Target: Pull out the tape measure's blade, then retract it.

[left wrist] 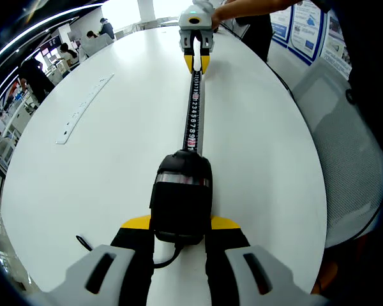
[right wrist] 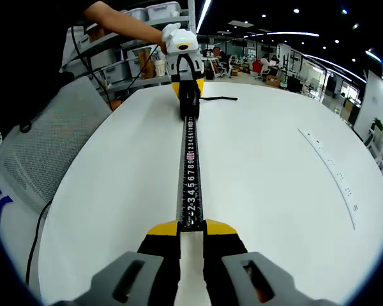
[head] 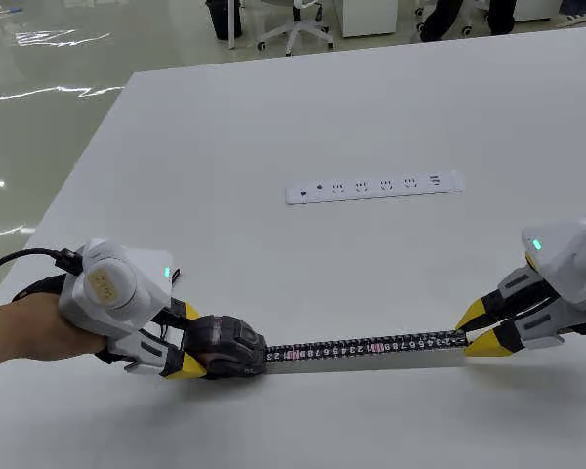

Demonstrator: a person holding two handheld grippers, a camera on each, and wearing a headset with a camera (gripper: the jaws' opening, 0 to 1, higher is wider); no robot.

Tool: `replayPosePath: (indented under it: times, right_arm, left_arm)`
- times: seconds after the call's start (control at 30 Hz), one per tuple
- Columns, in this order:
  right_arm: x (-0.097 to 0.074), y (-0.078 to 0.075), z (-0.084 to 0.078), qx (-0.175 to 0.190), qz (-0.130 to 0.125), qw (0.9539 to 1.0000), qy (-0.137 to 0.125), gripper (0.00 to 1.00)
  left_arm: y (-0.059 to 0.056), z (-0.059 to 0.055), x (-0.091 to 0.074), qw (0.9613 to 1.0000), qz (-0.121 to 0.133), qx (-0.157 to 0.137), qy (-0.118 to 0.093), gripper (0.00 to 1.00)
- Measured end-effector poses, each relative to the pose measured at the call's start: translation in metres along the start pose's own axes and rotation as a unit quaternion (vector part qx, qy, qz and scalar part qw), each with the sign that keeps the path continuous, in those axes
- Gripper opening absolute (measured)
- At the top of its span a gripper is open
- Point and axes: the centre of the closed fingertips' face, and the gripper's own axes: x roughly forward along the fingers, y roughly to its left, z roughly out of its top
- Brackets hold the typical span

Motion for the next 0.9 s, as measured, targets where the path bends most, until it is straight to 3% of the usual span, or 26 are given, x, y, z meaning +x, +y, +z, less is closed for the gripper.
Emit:
replayPosePath:
  times: [0.9]
  right_arm:
    - [0.008, 0.000, -0.011, -0.004, -0.012, 0.9996, 0.023, 0.13]
  left_arm:
    - [0.002, 0.003, 0.004, 0.9996, -0.003, 0.020, 0.018, 0.26]
